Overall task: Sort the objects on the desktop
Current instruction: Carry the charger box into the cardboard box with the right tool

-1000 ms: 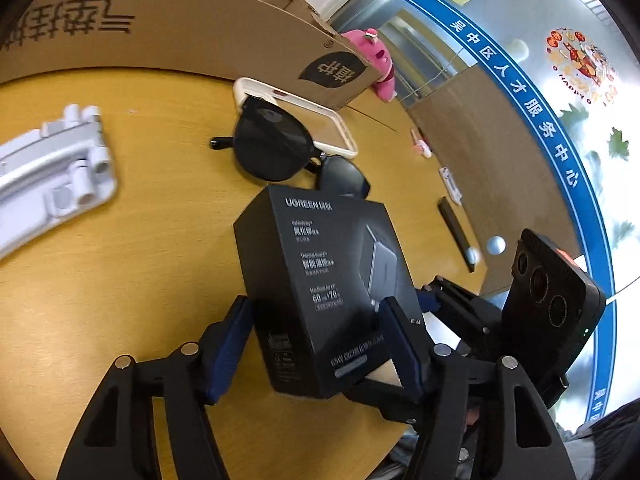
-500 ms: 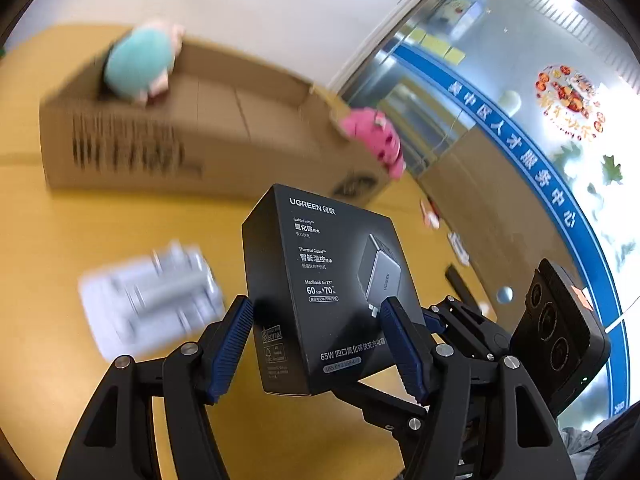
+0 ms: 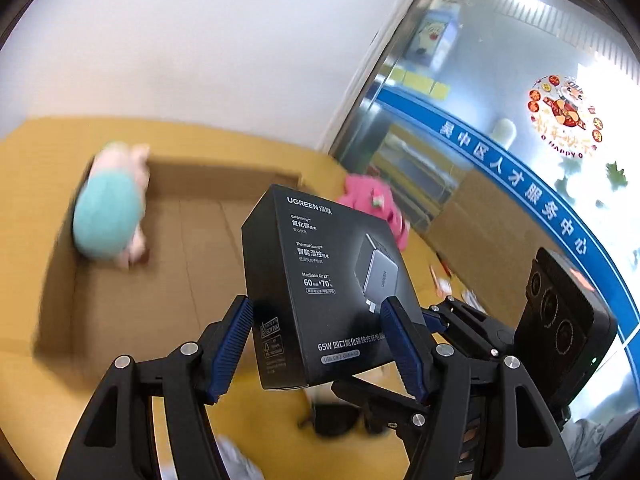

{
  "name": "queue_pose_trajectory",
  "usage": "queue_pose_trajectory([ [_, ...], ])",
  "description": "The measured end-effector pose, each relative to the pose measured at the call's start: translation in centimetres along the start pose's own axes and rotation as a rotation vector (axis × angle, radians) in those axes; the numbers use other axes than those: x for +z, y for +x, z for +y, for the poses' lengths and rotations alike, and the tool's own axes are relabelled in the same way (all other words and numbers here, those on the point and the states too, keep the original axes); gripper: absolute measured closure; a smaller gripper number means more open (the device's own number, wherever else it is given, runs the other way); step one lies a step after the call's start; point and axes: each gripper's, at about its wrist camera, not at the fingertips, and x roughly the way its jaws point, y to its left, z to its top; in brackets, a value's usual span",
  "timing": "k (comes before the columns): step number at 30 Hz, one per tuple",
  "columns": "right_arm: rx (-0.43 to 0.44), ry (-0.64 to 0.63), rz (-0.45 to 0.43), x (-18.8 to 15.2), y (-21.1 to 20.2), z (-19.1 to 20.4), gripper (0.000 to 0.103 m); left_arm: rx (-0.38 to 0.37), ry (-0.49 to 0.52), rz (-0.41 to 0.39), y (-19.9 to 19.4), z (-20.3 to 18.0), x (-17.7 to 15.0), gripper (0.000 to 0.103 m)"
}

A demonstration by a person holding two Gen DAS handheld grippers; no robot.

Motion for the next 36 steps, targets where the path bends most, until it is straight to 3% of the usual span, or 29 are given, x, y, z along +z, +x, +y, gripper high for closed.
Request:
queue_pose_trajectory([
  [4, -0.013, -0.058, -0.042, 5.5, 0.8, -2.9, 0.027, 0.001, 0.050, -0.028, 1.8, 0.5, 6.1, 0.033],
  [8, -0.004, -0.076, -0.039, 10.0, 3.9, -6.3, 0.027, 0.012, 0.037, -0.041, 5.3, 3.1, 10.5, 0.033],
  [15, 0.043, -0.039, 0.050, 12.9, 13.4, -11.9, 0.027, 0.037, -0.076, 0.031, 12.9, 10.1, 14.5, 0.033],
  [21, 0.081, -0.030, 0.137, 13.2, 20.0, -14.1, 0.027, 0.083, -0.133, 0.112, 17.5, 14.3, 14.8, 0.033],
  [28, 0.126, 0.040, 0.297, 9.6, 27.6, -16.1, 0.027, 0.167, -0.223, 0.248, 23.6, 18.2, 11.3, 0.034],
  [33, 0.115, 0.107, 0.380, 7.9, 30.2, -16.8, 0.028, 0.238, -0.176, 0.344, 25.7, 17.4, 10.9, 0.034],
  [36, 0.111, 0.174, 0.460, 6.9, 30.7, -16.9, 0.028, 0.269, -0.183, 0.342, 24.5, 16.2, 10.4, 0.032],
])
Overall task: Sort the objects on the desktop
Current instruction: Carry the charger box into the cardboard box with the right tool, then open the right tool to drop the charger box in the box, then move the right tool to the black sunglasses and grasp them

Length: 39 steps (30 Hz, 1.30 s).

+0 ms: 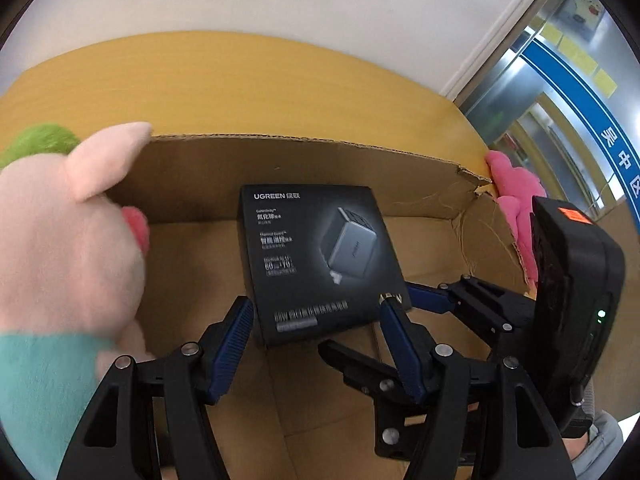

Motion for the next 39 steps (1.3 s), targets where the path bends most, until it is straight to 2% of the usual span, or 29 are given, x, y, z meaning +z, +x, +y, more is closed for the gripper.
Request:
queue_pose_trajectory([
  [2, -0.021, 0.021, 0.005, -1.1, -0.9, 0.4, 0.028, 0.025, 0.015, -0.031, -2.2, -1.0, -1.3, 0.031],
  [4, -0.022, 0.028, -0.026, -2.2, -3.5, 1.3, 0.028, 0.024, 0.039, -0.088, -5.2, -1.9, -3.0, 0.028],
  [9, -0.074, 0.003, -0.181, -5.6, -12.6, 3.9, 0.026, -0.017, 0.095, -0.317, -15.0, -4.4, -8.8, 0.006],
  [11, -0.084, -0.004, -0.236, -6.7, -15.4, 4.6, 0.024, -0.021, 0.130, -0.395, -18.4, -5.7, -11.1, 0.003],
  [12, -0.087, -0.019, -0.275, -8.1, -17.5, 5.6, 0.024, -0.016, 0.146, -0.417, -19.3, -6.7, -11.7, 0.003],
  [14, -0.090, -0.045, -0.322, -8.6, -19.3, 7.4, 0.023, -0.014, 0.185, -0.457, -21.9, -7.7, -14.2, 0.002],
  [17, -0.119, -0.078, -0.355, -11.7, -21.8, 8.8, 0.023, -0.010, 0.217, -0.481, -23.4, -9.0, -16.8, 0.002],
  [21, -0.124, -0.081, -0.329, -15.5, -22.4, 9.9, 0.023, -0.019, 0.241, -0.482, -24.4, -9.6, -20.5, 0.002],
  [25, -0.099, -0.132, -0.309, -21.1, -23.3, 10.3, 0.023, -0.009, 0.260, -0.459, -24.0, -9.6, -24.2, 0.002],
  [27, -0.054, -0.153, -0.258, -23.5, -23.2, 9.8, 0.023, -0.032, 0.243, -0.440, -23.9, -9.4, -25.7, 0.002],
  [31, -0.030, -0.164, -0.154, -27.4, -22.3, 8.7, 0.023, -0.104, 0.213, -0.393, -22.3, -9.5, -27.9, 0.002],
  [37, 0.009, -0.127, -0.053, -31.1, -17.3, 8.3, 0.025, -0.184, 0.161, -0.245, -16.8, -10.6, -31.4, 0.002],
  [39, -0.040, -0.135, -0.031, -31.7, -15.7, 8.6, 0.029, -0.211, 0.127, -0.192, -15.0, -10.6, -32.3, 0.003],
])
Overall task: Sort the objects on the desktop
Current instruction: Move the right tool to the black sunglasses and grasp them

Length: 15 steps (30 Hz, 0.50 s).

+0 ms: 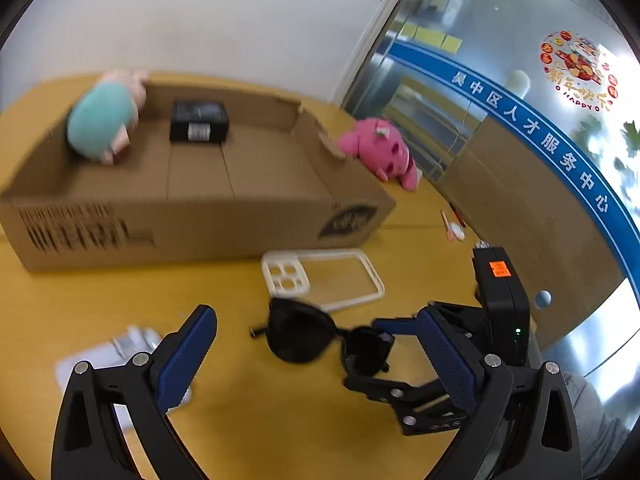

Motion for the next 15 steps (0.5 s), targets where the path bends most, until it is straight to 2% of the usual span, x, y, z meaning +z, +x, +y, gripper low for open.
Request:
queue_pose_trajectory([
  [5, -0.062, 0.023, -0.002, -1.1, 1.0, 0.8, 0.045, -0.020, -0.069, 0.066, 2.3, 0.7, -1.3, 0.003],
  [13, -0.068, 0.126, -0.074, -2.4, 0.3, 2.6, 0.050, -0.113, -0.144, 0.193, 6.5, 0.6, -2.8, 0.013],
  [15, -0.053, 0.166, -0.093, -2.8, -0.1, 2.8, 0.051, -0.130, -0.162, 0.223, 7.7, 0.4, -3.4, 0.021],
])
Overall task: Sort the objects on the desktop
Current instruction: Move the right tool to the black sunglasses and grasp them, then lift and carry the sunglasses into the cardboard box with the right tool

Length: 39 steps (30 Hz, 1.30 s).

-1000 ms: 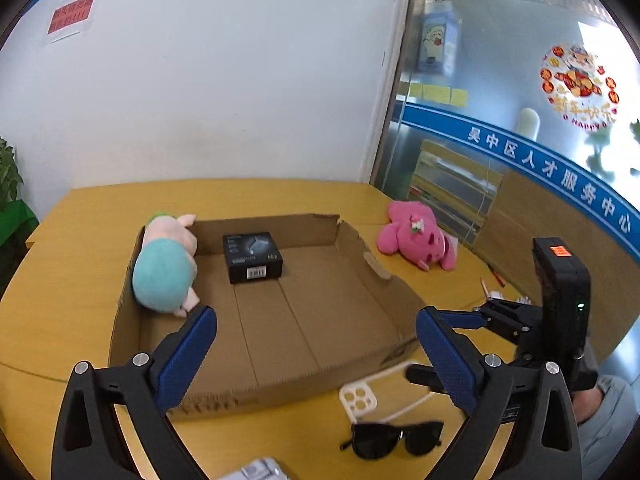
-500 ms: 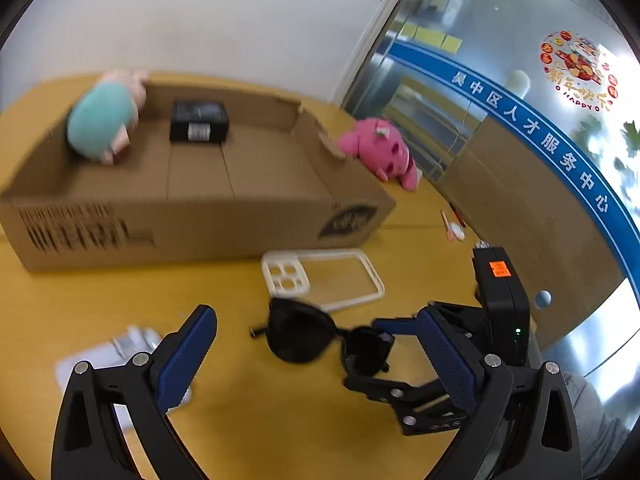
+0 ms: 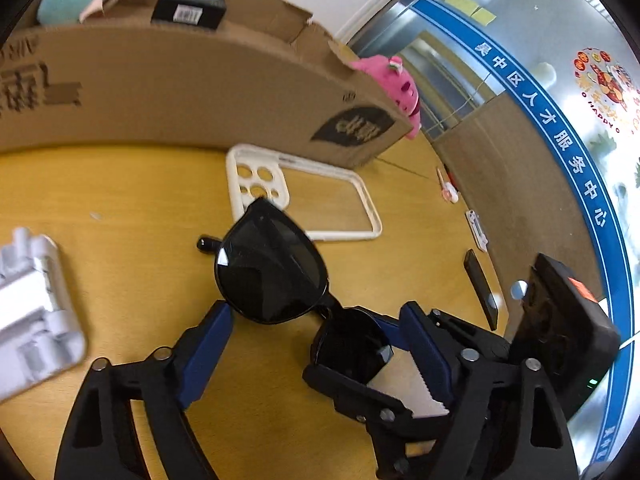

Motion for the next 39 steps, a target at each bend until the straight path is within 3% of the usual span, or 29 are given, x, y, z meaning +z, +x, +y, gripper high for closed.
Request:
queue_pose_trajectory([
  [1, 0.006, 0.024, -0.009, -0.4, -0.1, 0.1, 0.051, -0.006, 0.006, -0.011, 0.1, -0.1, -0.1, 0.024],
  [2, 0.009, 0.041, -0.014, -0.5, -0.3, 0.1, 0.053, -0.013, 0.001, 0.009, 0.5, -0.3, -0.1, 0.037],
  [3, 0.019, 0.063, -0.020, -0.8, -0.5, 0.1, 0.053, -0.028, -0.008, 0.029, 0.9, -0.4, -0.2, 0.056],
  [5, 0.039, 0.086, -0.027, -0.9, -0.5, 0.1, 0.054, -0.075, -0.043, 0.084, 1.9, -0.2, -0.5, 0.069],
  [8, 0.020, 0.060, -0.041, -0.7, -0.7, 1.2, 0.071, -0.030, -0.019, 0.065, 1.6, -0.3, -0.3, 0.070],
  [13, 0.048, 0.076, -0.056, -0.3, -0.5, 1.4, 0.074, -0.037, -0.002, 0.032, 0.7, 0.2, -0.3, 0.072],
  [17, 0.061, 0.092, -0.081, 0.3, -1.2, 2.0, 0.078, -0.030, 0.042, -0.015, -1.2, -0.1, 0.8, 0.082],
  [28, 0.074, 0.033, -0.218, 7.4, -3.9, 5.0, 0.082, -0.028, 0.130, -0.151, -7.5, 0.3, 6.1, 0.082],
  [31, 0.081, 0.004, -0.237, 9.3, -3.6, 5.1, 0.082, -0.010, 0.156, -0.181, -8.5, 0.3, 7.8, 0.082],
  [39, 0.082, -0.053, -0.323, 17.0, -4.7, 2.2, 0.084, 0.004, 0.239, -0.227, -9.1, -2.5, 17.0, 0.081],
])
